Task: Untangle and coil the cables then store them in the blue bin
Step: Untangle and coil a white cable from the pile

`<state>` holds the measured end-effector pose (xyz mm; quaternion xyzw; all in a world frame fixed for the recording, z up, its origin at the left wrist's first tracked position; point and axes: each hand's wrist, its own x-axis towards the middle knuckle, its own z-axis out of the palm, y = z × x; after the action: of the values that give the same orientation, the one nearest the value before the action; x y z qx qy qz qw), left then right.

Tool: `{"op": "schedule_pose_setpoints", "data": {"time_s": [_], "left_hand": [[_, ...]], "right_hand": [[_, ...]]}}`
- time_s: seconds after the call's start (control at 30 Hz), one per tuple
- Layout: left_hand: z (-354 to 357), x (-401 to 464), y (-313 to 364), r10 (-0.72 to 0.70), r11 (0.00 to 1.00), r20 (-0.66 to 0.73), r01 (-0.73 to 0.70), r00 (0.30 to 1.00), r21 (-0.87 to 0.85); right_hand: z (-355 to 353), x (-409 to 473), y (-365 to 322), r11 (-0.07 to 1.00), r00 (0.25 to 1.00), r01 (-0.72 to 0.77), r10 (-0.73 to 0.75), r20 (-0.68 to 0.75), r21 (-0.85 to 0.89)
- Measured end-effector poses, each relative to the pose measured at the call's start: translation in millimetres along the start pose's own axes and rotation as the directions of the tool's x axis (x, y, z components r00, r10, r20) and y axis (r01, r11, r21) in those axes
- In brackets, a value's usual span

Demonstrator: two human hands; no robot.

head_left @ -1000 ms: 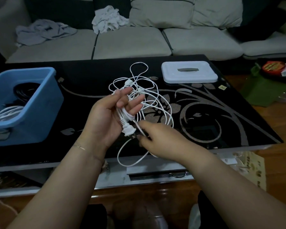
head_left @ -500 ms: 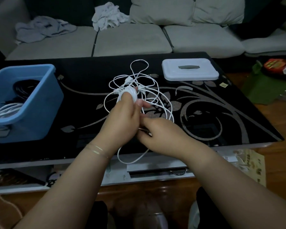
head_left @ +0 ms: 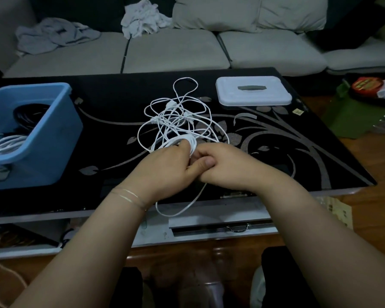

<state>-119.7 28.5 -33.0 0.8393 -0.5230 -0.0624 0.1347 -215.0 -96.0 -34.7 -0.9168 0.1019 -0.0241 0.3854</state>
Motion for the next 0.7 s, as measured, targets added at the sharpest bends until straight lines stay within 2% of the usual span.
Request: {"op": "schedule_pose_setpoints", "data": {"time_s": [0.13, 0.23, 0.3, 0.43, 0.57, 0.7], "left_hand": [[-3.0, 1.9, -5.8, -0.023, 0.991, 0.105, 0.036, 0.994, -0.126], [-4.3, 2.5, -11.1, 0.029, 0.963, 0.168, 0.018, 0.985, -0.269], [-4.9, 3.2, -16.2, 0.058, 0.949, 0.191, 0.005, 0.980, -0.315], [-0.7, 6.7, -22.2, 0.023, 0.927, 0.202, 0.055, 0.979, -0.371], [3.8, 8.1, -20.1, -0.007, 0.951, 0.171, 0.060, 0.985, -0.303], [1.9, 10.9, -22.1, -0.030, 0.963, 0.066, 0.046, 0.997, -0.267]], "right_hand": [[-6.4, 0.4, 8.7, 0.999, 0.999, -0.018, 0.019, -0.050, 0.028], [-10.9, 2.2, 11.1, 0.996, 0.997, -0.023, 0.029, -0.076, 0.087], [-13.2, 1.3, 9.8, 0.993, 0.997, -0.014, 0.023, -0.078, 0.121], [-13.9, 0.6, 7.4, 0.994, 0.996, -0.008, 0.018, -0.087, 0.110], [-11.8, 2.7, 9.8, 0.996, 0.992, -0.026, 0.036, -0.117, 0.089], [-13.6, 1.0, 3.7, 0.949, 0.988, -0.014, 0.063, -0.143, 0.315]]}}
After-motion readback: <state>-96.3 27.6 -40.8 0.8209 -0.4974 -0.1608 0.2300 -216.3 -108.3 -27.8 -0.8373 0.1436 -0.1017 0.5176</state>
